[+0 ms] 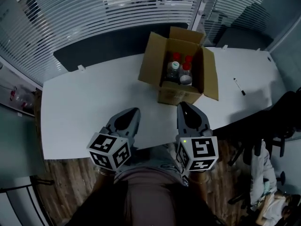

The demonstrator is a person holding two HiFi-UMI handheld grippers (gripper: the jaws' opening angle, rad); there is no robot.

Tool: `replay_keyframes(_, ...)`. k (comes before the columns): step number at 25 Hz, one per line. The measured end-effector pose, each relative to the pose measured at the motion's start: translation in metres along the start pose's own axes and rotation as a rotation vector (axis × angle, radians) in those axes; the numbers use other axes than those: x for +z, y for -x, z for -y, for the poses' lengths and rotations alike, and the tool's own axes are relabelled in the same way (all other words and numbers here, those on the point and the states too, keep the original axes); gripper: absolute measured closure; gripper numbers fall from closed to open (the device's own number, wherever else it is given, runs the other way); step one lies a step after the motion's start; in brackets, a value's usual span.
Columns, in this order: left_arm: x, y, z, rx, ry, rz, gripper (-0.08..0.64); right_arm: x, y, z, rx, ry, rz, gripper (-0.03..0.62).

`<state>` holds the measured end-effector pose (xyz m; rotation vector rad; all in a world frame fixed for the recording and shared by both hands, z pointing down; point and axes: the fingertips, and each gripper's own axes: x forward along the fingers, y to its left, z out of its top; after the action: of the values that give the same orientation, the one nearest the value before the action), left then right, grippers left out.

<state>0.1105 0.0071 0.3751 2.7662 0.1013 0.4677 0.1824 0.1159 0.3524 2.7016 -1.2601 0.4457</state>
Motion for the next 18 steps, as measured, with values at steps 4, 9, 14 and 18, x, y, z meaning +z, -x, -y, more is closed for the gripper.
replay_keyframes(4, 0.006, -0.022, 0.001, 0.032, 0.008, 0.005, 0.554, 0.011, -0.018, 0.029, 0.01, 0.024, 0.023, 0.566)
replay_keyframes(9, 0.008, -0.051, 0.0, 0.077, 0.027, -0.005, 0.554, 0.015, -0.041, 0.064, 0.035, 0.049, 0.005, 0.566)
replay_keyframes(14, 0.008, -0.076, 0.0, 0.119, 0.043, -0.02, 0.554, 0.017, -0.065, 0.09, 0.074, 0.077, -0.021, 0.554)
replay_keyframes(18, 0.006, -0.09, 0.0, 0.156, 0.058, -0.031, 0.554, 0.017, -0.082, 0.103, 0.118, 0.101, -0.051, 0.52)
